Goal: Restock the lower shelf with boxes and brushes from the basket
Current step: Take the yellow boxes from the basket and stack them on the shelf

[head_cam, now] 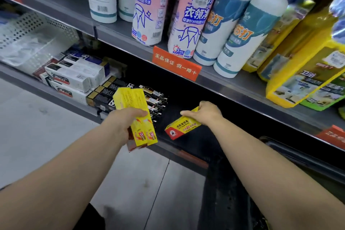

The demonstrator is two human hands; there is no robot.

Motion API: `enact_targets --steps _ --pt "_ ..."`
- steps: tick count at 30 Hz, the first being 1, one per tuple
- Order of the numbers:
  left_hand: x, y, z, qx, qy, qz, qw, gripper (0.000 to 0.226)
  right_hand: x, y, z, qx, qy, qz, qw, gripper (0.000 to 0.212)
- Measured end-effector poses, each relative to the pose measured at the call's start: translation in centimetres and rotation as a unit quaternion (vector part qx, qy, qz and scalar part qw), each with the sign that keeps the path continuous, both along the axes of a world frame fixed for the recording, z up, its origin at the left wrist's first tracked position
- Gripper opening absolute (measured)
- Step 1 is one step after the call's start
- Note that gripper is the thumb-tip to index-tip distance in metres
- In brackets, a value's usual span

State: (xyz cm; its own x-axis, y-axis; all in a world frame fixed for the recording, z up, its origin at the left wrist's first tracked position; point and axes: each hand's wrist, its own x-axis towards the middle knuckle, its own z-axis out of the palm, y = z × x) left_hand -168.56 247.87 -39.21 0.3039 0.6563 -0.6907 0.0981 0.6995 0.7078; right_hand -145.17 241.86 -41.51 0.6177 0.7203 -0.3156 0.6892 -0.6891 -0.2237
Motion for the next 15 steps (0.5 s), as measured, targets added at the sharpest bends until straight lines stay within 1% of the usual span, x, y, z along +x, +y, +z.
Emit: enact_targets --steps 1,3,5,8,10,12,15 --pt "0.2 0.5 -0.4 -0.003 0.001 0.0 1.0 0.046 0.2 0.9 -1.0 -0.012 -0.006 0.011 1.0 0.07" --pt "0.5 1.4 -1.2 -0.01 0.003 -0.003 1.0 0.045 0.9 1.9 -3.1 -0.037 -0.016 0.055 0.998 0.065" --pt "0.8 2.2 -1.8 -0.012 0.012 0.001 1.0 0.046 1.7 1.9 -4.9 -0.098 -0.022 0.109 0.989 0.058" --pt "0.9 3.0 -2.5 -0.012 0.024 0.006 1.0 0.046 2.9 0.9 -7.3 -0.226 -0.038 0.191 0.954 0.042" --pt "1.0 3.2 -2.8 -0.013 0.022 0.0 1.0 0.043 3.1 0.6 -8.4 -0.283 -0.056 0.245 0.926 0.041" --pt "1.4 3.3 -2.9 -0.011 0.014 -0.004 1.0 0.038 2.5 0.7 -9.3 -0.296 -0.054 0.277 0.913 0.039" --pt "2.2 3.1 -2.7 -0.005 0.012 -0.006 1.0 0.031 1.1 1.2 -10.0 -0.289 -0.047 0.302 0.907 0.038"
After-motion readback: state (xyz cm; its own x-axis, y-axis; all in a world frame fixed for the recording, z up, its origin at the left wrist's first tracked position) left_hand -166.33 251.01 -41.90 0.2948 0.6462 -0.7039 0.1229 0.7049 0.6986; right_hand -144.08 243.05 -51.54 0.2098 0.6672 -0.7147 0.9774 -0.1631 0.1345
